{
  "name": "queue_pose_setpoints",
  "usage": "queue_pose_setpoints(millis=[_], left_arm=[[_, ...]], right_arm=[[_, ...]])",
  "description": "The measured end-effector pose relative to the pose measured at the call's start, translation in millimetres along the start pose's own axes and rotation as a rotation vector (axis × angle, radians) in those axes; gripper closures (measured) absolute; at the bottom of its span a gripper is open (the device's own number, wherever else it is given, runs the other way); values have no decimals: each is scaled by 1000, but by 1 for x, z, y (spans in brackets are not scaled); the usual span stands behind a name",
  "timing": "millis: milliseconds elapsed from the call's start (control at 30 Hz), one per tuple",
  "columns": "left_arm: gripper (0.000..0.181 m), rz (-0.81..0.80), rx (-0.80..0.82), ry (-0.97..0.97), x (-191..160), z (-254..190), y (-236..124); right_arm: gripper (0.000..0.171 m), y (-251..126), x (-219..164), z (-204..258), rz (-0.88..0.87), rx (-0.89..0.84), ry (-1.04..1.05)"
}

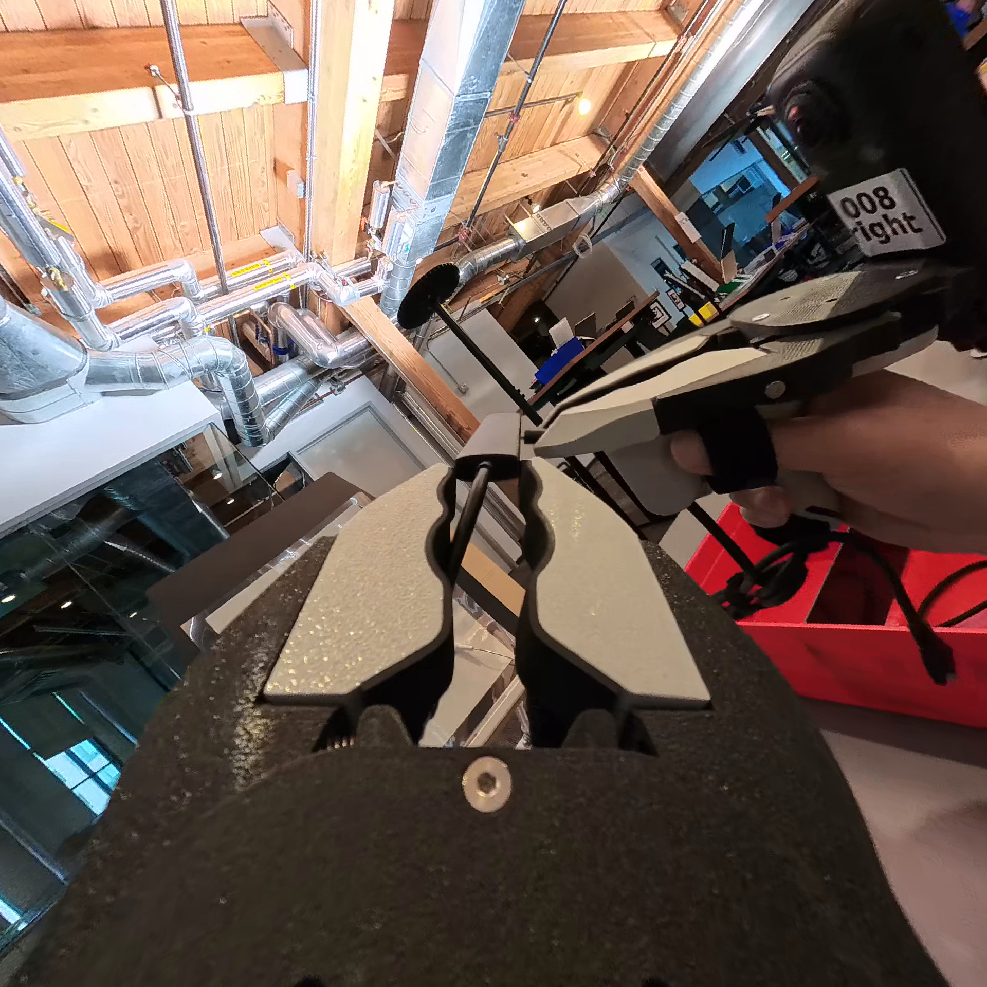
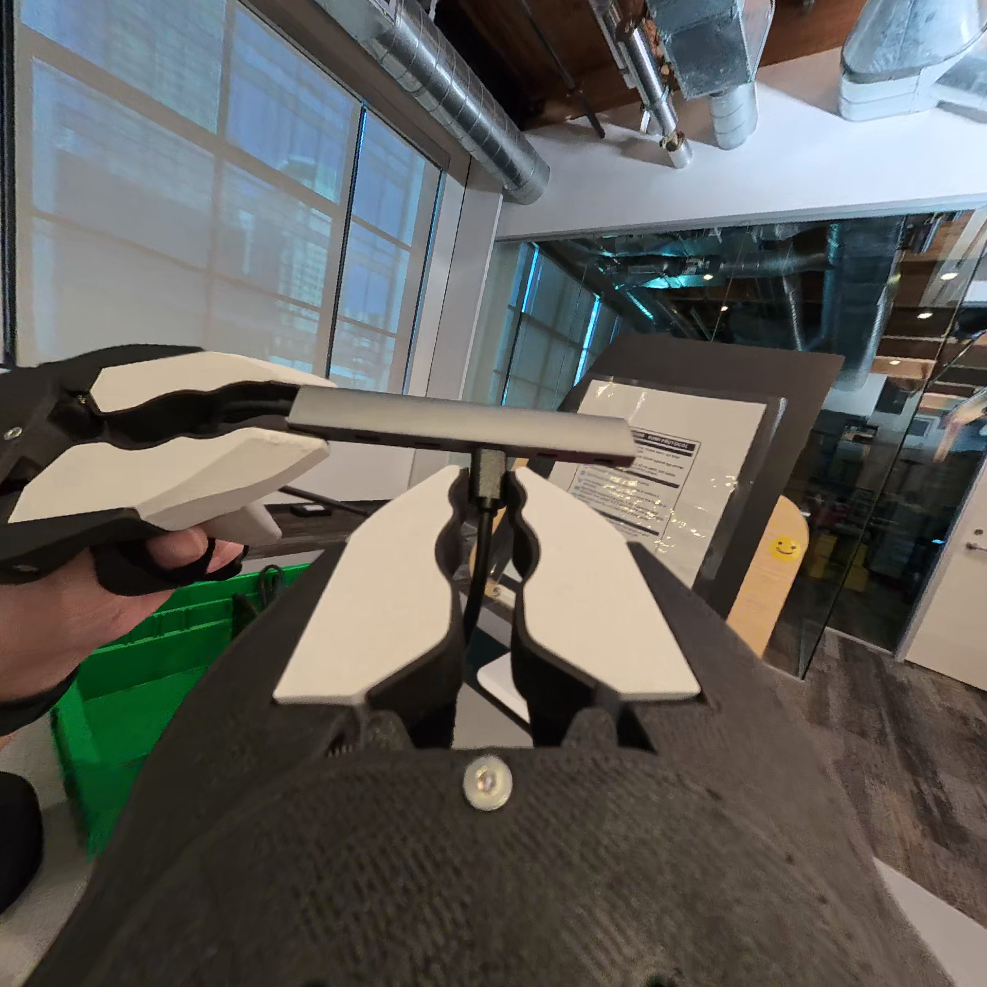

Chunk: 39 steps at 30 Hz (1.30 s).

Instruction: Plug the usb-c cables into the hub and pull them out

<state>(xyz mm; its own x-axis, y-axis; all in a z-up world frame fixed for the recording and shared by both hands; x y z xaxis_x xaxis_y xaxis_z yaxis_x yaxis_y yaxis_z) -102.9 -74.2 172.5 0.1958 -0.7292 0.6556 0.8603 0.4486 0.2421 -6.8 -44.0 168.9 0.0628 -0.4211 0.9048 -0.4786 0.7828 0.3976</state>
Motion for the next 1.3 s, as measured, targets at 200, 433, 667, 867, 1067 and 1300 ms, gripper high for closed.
queue_pose_setpoints(millis=[200,433,667,867,1067,1300], left_arm=[[148,28,-1,-56,-2,3,0],[137,50,-34,-54,0,5,-3],[131,102,-80,-94,12,9,-15],[131,191,-44,-88,1,0,-2],[132,199,-31,-96,-6,2,1],[147,222,-23,-37,-11,3,1]], right_arm=[[157,-2,0,4,-43,-46,-76],[157,-1,-2,7,-24,-68,-88],[158,0,-5,8,-16,-103,-127],[158,1,-7,15,-24,-118,-168],[158,0,-5,22,-33,-105,-177],[158,0,-6,33,-41,-62,-190]])
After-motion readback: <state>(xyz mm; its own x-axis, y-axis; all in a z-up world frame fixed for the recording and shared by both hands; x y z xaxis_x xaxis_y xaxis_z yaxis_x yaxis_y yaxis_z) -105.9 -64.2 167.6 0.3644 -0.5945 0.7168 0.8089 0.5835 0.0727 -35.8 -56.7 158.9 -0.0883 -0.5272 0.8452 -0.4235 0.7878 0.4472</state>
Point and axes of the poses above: each gripper's, where its closed fingertips meet, y out along the fingers, x out of its top, z = x × y across the jaws, the point moved 4 cm from there along -y, back along the fingers, and after that the axes turned 10 degrees about -x, right-handed, at the moved point
